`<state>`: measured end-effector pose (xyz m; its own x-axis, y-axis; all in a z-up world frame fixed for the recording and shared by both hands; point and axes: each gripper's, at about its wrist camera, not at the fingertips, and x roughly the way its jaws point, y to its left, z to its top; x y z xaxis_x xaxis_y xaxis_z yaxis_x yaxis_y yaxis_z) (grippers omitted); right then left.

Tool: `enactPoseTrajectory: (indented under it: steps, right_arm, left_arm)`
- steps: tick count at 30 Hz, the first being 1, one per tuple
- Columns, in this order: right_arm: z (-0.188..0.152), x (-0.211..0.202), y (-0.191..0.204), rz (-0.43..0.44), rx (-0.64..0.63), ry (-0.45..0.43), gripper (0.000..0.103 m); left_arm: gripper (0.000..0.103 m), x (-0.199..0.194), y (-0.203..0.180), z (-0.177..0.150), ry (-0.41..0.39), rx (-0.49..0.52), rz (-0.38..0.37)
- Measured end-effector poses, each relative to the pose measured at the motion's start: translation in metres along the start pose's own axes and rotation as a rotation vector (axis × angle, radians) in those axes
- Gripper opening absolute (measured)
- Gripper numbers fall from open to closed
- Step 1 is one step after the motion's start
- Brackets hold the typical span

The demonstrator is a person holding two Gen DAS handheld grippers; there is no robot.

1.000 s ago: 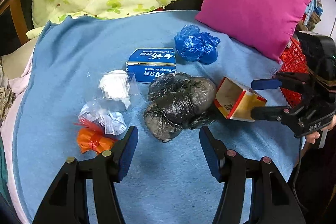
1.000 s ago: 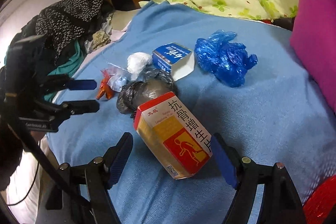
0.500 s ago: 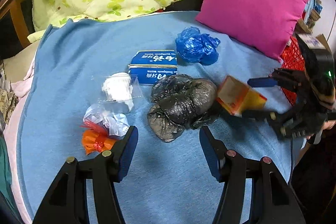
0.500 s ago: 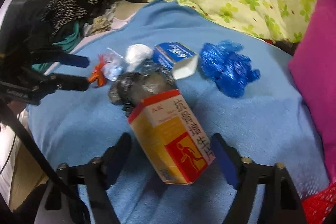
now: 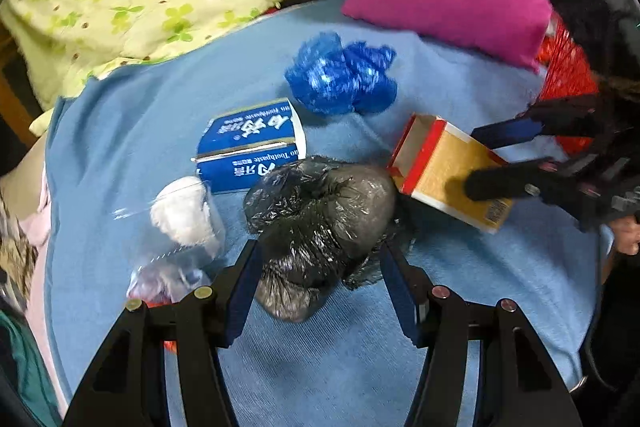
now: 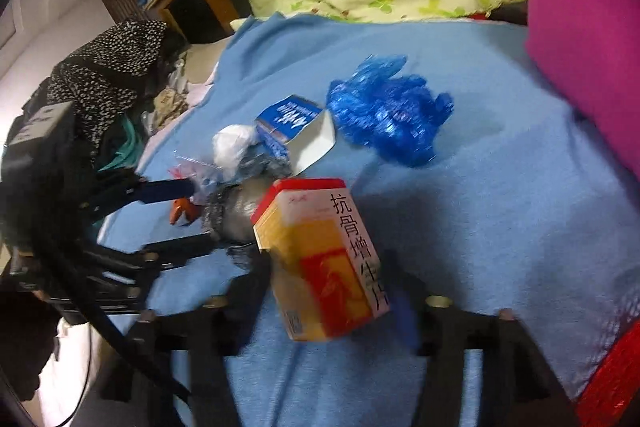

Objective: Collect trash
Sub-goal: 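Lift the medicine box with the right gripper while the left gripper approaches the black bag, then grasp the black plastic bag with the left gripper while the right gripper holds the box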

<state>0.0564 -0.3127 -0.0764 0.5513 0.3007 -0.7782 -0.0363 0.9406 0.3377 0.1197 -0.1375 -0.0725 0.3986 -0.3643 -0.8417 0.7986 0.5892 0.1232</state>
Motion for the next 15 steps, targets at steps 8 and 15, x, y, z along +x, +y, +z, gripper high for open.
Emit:
enactPoseTrajectory:
  steps: [8, 15]
  right_arm:
    - [0.0, 0.015, -0.005, 0.015, -0.009, 0.021, 0.073]
    - [-0.009, 0.036, -0.001, -0.026, -0.06, 0.107, 0.049]
  left_arm:
    - [0.062, 0.024, -0.007, 0.003, 0.047, 0.113, 0.017]
    - [0.045, 0.025, 0.008, 0.002, 0.027, 0.03, 0.009]
